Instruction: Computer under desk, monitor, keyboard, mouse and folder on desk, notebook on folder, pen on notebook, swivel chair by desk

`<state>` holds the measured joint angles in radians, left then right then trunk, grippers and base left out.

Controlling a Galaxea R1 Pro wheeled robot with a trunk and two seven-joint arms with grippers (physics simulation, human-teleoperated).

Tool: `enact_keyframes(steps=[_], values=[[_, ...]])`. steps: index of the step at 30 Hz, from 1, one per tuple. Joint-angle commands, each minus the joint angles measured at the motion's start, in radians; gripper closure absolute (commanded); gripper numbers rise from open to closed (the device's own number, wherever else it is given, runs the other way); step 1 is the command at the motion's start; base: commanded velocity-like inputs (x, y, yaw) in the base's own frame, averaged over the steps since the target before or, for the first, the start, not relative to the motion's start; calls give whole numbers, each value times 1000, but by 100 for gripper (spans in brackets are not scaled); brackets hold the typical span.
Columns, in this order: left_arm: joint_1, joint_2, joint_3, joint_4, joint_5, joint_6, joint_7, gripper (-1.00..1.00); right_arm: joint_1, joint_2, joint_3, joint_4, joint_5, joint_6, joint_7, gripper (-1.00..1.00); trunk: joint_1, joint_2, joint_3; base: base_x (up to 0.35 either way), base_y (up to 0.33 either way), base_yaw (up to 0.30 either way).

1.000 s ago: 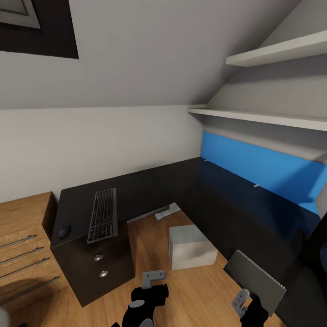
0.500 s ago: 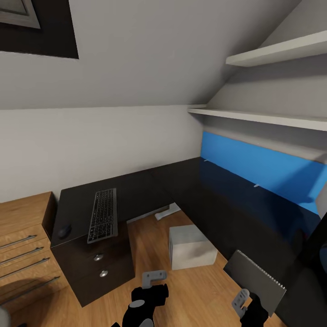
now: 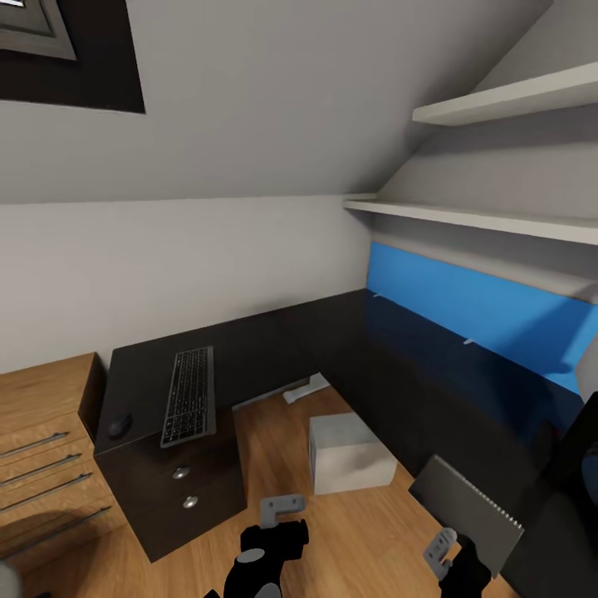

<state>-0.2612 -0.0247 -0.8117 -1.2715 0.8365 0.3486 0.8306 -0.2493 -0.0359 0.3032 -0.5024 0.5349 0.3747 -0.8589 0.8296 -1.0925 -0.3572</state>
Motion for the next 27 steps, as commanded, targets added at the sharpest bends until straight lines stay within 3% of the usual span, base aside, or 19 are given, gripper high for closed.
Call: enact_keyframes(steps=[1, 17, 23, 27], values=[[-1, 0, -1, -1, 4, 4, 7, -100, -1, -1, 5, -2, 0, 7, -4, 100, -4, 6, 2, 0, 0, 0], [-1, -1, -3, 14, 4, 4, 5, -100, -1, 5, 15, -93, -1, -3, -83, 100, -65, 118, 52, 0, 0, 0], [-1, -1, -1, 42, 3, 3, 5, -100, -1, 41, 17, -107, 0, -5, -90, 100, -88, 160, 71, 0, 0, 0], [-1, -2, 1, 79, 2, 3, 5, -100, -1, 52, 17, -108, 0, -13, -96, 100, -104, 188, 84, 0, 0, 5]])
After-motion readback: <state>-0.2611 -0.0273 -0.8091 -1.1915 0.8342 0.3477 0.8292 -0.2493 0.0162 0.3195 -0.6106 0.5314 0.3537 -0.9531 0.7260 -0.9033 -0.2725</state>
